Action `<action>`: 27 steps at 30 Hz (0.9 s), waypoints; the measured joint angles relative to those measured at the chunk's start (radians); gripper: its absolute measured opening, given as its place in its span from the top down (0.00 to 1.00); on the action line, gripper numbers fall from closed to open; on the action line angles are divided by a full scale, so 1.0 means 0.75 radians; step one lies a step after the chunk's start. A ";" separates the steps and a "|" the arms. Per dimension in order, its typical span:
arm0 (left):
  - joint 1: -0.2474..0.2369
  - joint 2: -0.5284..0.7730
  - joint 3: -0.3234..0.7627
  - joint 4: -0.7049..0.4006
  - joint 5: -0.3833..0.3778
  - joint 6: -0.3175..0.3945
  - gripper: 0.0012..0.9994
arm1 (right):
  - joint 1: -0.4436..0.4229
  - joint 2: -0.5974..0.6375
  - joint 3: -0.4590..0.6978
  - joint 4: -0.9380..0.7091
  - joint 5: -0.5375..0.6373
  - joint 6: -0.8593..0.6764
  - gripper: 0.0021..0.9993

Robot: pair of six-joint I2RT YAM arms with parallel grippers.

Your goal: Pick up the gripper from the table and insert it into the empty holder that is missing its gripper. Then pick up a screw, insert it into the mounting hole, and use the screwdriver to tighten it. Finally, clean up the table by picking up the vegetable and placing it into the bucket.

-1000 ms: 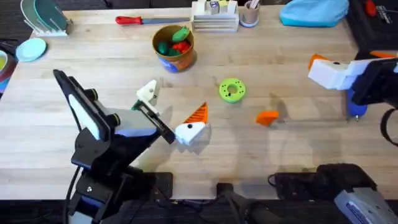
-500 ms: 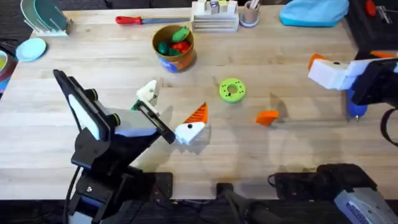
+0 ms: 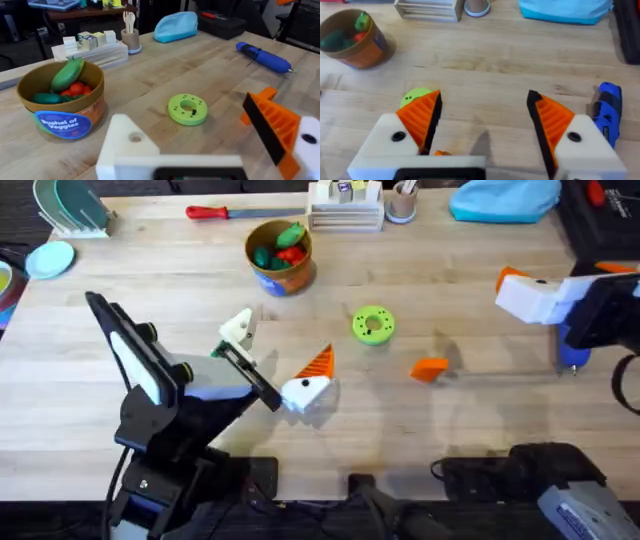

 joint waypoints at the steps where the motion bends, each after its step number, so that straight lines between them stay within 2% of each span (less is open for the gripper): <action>1: 0.000 0.000 0.000 0.000 0.007 0.000 0.01 | 0.000 0.000 0.000 0.000 0.000 0.000 0.01; 5: 0.000 0.000 0.000 -0.001 0.084 0.000 0.01 | 0.000 0.000 0.000 -0.001 0.000 0.000 0.01; 10: 0.000 0.000 0.000 -0.007 0.251 0.000 0.01 | 0.000 0.000 0.000 -0.006 -0.002 0.000 0.01; 14: 0.000 0.000 0.001 -0.014 0.343 0.000 0.01 | 0.000 0.000 0.001 -0.042 -0.011 0.000 0.01; 19: 0.000 0.000 0.001 -0.017 0.385 0.000 0.01 | 0.028 0.052 0.010 -0.216 -0.161 -0.114 0.01; 23: 0.000 0.000 0.001 -0.018 0.403 -0.001 0.01 | 0.165 0.193 0.010 -0.434 -0.190 -0.203 0.01; 27: 0.000 0.000 0.001 -0.018 0.407 -0.001 0.01 | 0.353 0.321 0.010 -0.476 -0.144 -0.259 0.01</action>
